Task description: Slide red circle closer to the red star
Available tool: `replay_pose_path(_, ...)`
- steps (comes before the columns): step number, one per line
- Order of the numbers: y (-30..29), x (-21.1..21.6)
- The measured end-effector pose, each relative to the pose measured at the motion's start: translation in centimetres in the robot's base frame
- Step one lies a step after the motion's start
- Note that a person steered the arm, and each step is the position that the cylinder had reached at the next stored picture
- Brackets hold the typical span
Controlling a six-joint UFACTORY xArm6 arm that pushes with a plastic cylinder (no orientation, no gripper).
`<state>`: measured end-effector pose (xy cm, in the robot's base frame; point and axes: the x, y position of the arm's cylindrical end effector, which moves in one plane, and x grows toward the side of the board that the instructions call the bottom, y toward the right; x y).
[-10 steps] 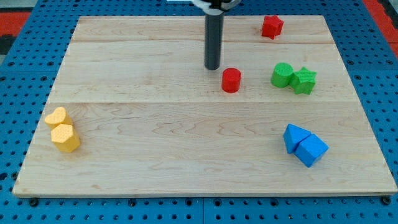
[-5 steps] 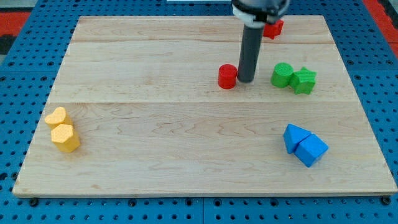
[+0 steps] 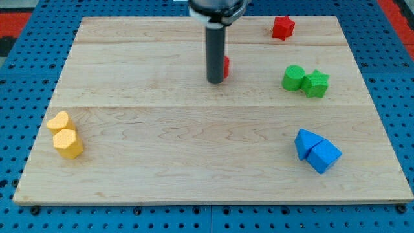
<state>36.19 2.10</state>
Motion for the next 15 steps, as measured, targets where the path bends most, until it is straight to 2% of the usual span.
replay_pose_path(1,0.1,-1.9)
replay_pose_path(2,-0.8,-1.5)
replay_pose_path(3,-2.8,1.8)
replay_pose_path(4,3.2,-0.3)
replay_pose_path(5,8.8,-6.0)
replay_pose_path(6,8.3,-1.6)
replay_pose_path(7,2.4,-2.7)
replay_pose_path(9,3.8,-11.6)
replay_pose_path(10,4.9,-5.4)
replay_pose_path(11,-0.3,-4.9)
replay_pose_path(12,1.9,-8.3)
replay_pose_path(13,2.5,-8.3)
replay_pose_path(14,-0.2,-4.3)
replay_pose_path(15,-4.1,-5.0)
